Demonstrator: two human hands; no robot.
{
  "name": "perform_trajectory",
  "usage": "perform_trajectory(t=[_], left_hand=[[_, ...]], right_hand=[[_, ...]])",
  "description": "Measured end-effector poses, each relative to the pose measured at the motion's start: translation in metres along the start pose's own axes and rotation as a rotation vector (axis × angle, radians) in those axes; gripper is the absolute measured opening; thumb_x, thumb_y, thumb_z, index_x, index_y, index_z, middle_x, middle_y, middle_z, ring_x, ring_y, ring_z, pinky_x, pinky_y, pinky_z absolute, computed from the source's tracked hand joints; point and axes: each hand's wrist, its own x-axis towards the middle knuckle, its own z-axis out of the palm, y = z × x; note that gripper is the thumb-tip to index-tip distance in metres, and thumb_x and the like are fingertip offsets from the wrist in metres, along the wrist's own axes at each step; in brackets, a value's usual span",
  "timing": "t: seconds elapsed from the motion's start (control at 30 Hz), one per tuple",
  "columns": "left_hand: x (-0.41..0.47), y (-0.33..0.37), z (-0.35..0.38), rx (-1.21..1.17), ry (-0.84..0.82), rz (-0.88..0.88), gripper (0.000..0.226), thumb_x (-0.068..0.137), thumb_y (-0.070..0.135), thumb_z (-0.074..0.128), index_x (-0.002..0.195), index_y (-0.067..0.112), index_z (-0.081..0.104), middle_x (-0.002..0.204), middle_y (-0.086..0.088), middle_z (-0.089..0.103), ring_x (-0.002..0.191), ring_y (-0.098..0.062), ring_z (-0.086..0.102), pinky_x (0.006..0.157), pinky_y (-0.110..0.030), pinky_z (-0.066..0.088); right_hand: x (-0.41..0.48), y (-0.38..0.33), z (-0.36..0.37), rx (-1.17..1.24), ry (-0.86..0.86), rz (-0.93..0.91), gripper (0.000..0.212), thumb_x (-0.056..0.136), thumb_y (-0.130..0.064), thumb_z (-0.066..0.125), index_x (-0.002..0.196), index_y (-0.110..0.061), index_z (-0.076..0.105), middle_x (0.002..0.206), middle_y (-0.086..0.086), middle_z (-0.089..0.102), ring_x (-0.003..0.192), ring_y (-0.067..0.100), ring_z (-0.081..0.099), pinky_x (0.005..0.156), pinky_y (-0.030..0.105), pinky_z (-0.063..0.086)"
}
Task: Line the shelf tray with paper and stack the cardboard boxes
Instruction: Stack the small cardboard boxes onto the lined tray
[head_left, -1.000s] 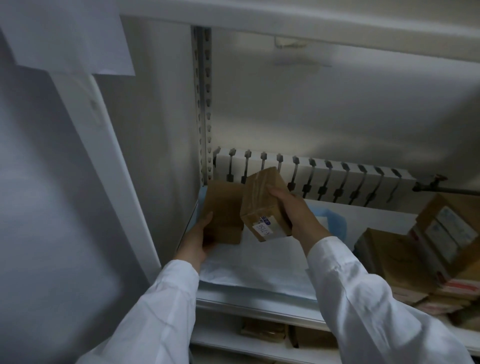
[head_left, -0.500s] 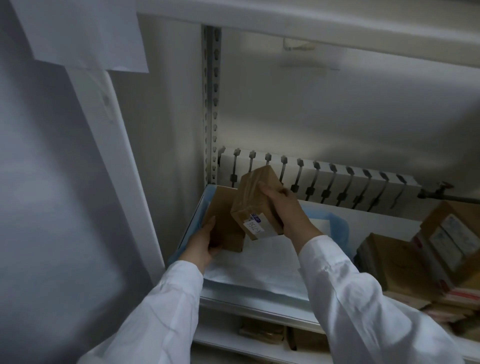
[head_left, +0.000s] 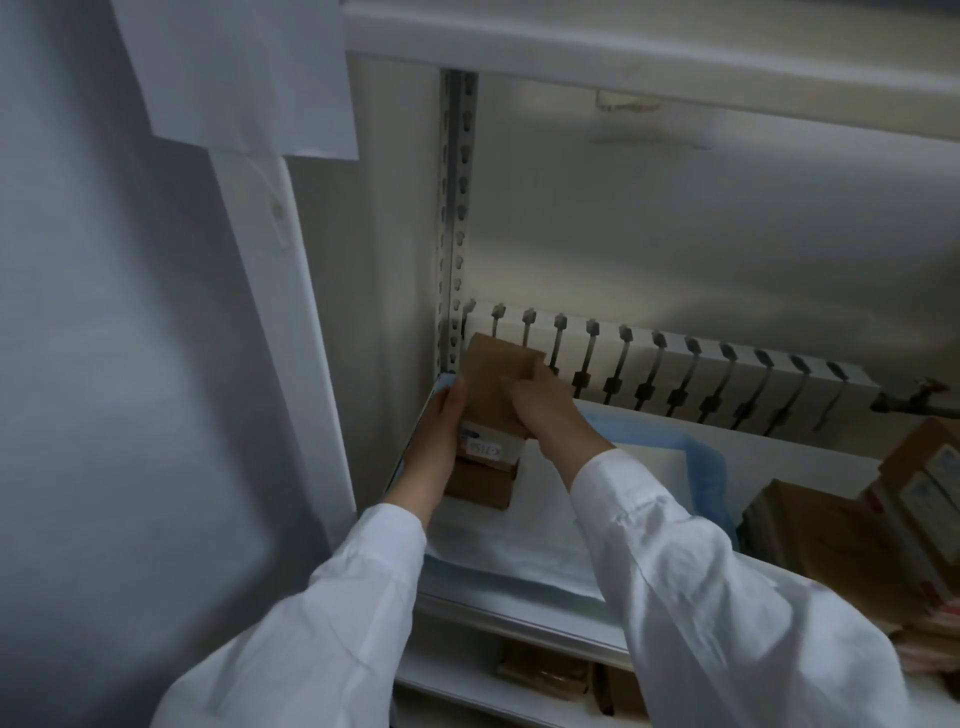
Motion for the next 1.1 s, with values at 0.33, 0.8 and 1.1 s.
perform_trajectory(t=[0.33,0.8,1.1], left_hand=[[-0.026,0.022,0.005,-0.006,0.172,0.044,0.059,0.095,0.05,0.039,0.141,0.015,0.031,0.132,-0.006,0.048,0.119,-0.025,0.049,0.098,-0.036,0.039],[-0.091,0.059,0.122,0.154,-0.071,0.543,0.013,0.093,0.007,0.049,0.097,0.015,0.057,0.092,-0.002,0.06,0.08,-0.013,0.058,0.071,-0.012,0.045],[-0.111,-0.01,0.244,0.308,-0.382,-0.224,0.016,0.091,0.014,0.048,0.077,0.01,0.055,0.074,-0.01,0.054,0.069,-0.022,0.053,0.074,-0.031,0.048]], right_hand=[[-0.016,0.017,-0.013,0.127,-0.005,-0.021,0.044,0.1,-0.023,0.041,0.143,-0.012,0.038,0.143,0.01,0.046,0.128,0.026,0.045,0.096,0.028,0.036],[-0.04,0.087,-0.109,-0.07,0.363,0.019,0.043,0.096,-0.036,0.046,0.134,-0.016,0.052,0.141,0.01,0.05,0.125,0.03,0.048,0.103,0.037,0.037],[-0.07,0.168,-0.204,-0.309,0.522,0.388,0.057,0.096,-0.039,0.039,0.146,-0.018,0.022,0.154,0.014,0.019,0.14,0.037,0.021,0.114,0.048,0.017]])
